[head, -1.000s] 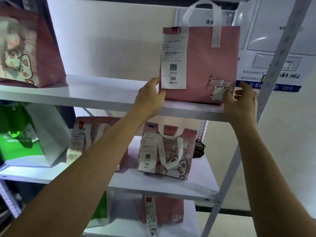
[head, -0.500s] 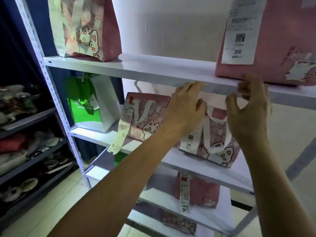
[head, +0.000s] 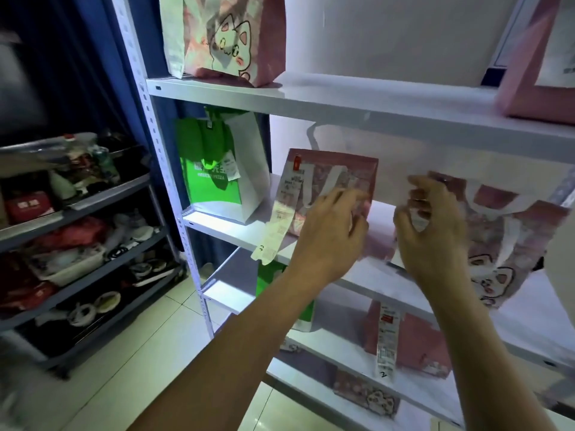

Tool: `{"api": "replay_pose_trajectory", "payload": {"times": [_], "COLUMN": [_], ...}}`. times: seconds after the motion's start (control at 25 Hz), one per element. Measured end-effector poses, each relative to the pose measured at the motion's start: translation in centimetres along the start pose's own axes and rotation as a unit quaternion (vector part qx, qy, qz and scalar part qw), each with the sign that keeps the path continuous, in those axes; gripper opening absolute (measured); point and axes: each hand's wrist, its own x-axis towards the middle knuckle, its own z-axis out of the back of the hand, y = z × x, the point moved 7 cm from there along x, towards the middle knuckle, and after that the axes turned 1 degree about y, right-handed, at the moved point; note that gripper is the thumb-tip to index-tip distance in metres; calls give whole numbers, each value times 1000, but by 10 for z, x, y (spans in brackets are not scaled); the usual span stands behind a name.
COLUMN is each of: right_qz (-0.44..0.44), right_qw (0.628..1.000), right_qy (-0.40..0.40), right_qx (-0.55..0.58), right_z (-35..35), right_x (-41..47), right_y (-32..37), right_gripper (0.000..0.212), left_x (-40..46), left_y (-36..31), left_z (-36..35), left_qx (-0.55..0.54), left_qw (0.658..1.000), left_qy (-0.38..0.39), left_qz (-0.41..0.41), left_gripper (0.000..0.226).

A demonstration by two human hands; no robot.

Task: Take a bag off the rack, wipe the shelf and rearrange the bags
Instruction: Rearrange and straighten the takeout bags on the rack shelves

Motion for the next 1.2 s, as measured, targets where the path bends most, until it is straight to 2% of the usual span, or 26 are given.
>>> {"api": "replay_pose_trajectory", "payload": {"times": [0.2, 0.64, 0.92, 1.2], "right_qz": [-31, -121, -191, -234], "right_qw": [999, 992, 981, 971], "right_qy": [25, 27, 33, 29], "right_qx": [5, -3, 4, -41], "right_z": [-70, -183, -198, -197], "right_x": [-15, -76, -110, -130], "right_y": [19, 44, 34, 12], "right_gripper": [33, 37, 34, 35], "left_x": [-14, -57, -58, -55], "left_y": [66, 176, 247, 286], "left_z": [28, 61, 85, 85], "left_qx": [0, -6, -71, -92], "left_qw": [999, 990, 987, 983], "left_qy": [35, 140, 103, 96], "left_qz": [34, 31, 99, 124], "left_gripper": [31, 28, 33, 34]}}
